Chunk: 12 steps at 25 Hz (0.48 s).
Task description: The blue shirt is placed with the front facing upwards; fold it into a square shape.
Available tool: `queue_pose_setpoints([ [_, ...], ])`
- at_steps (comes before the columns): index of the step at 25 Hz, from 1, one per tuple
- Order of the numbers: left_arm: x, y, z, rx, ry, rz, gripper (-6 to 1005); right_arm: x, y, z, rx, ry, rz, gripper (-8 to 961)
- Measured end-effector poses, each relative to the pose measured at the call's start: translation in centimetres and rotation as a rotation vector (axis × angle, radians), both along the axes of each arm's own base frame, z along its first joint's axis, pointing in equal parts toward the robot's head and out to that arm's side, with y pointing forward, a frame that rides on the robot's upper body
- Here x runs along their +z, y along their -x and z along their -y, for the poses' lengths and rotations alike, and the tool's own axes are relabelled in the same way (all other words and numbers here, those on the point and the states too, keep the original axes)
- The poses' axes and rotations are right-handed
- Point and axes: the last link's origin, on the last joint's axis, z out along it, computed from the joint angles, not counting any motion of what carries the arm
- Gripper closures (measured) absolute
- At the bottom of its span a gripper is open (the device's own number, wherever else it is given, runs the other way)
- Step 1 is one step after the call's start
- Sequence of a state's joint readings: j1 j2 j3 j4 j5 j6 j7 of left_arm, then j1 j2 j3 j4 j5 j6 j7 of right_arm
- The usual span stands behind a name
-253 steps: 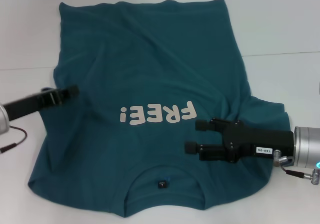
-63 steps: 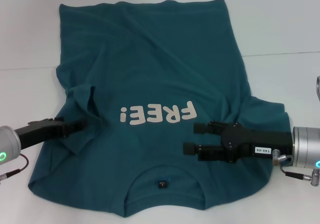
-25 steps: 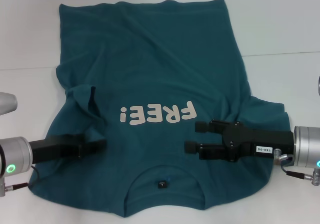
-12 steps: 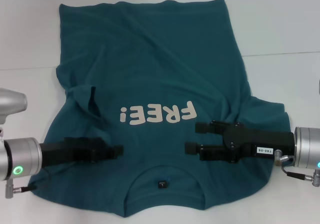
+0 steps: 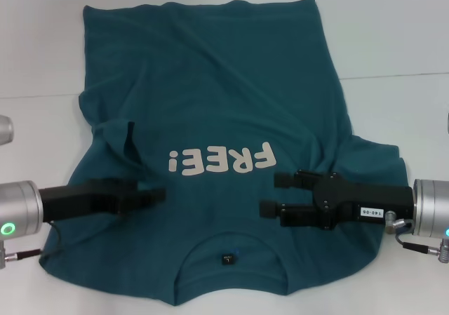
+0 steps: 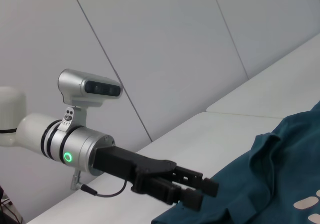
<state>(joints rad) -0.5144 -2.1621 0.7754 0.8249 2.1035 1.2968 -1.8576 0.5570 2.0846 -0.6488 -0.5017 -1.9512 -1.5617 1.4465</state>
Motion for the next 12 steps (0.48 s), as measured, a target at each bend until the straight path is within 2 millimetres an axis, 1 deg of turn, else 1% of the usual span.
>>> queue_pose_setpoints([
  [3,-0.1,0.5,-0.5,0.031,-0.041,-0.015,202,0.0,0.0,0.0,-0.001,0.0,0.001,13],
  [7,-1.0,1.2,-0.9,0.071,-0.061,-0.043,203,0.0,0.0,0.0,-0.001,-0.001,0.001,12],
  [12,-1.8,1.1,-1.0,0.069,-0.052,-0.07,204,0.0,0.1,-0.1,0.0,0.0,0.0,12],
])
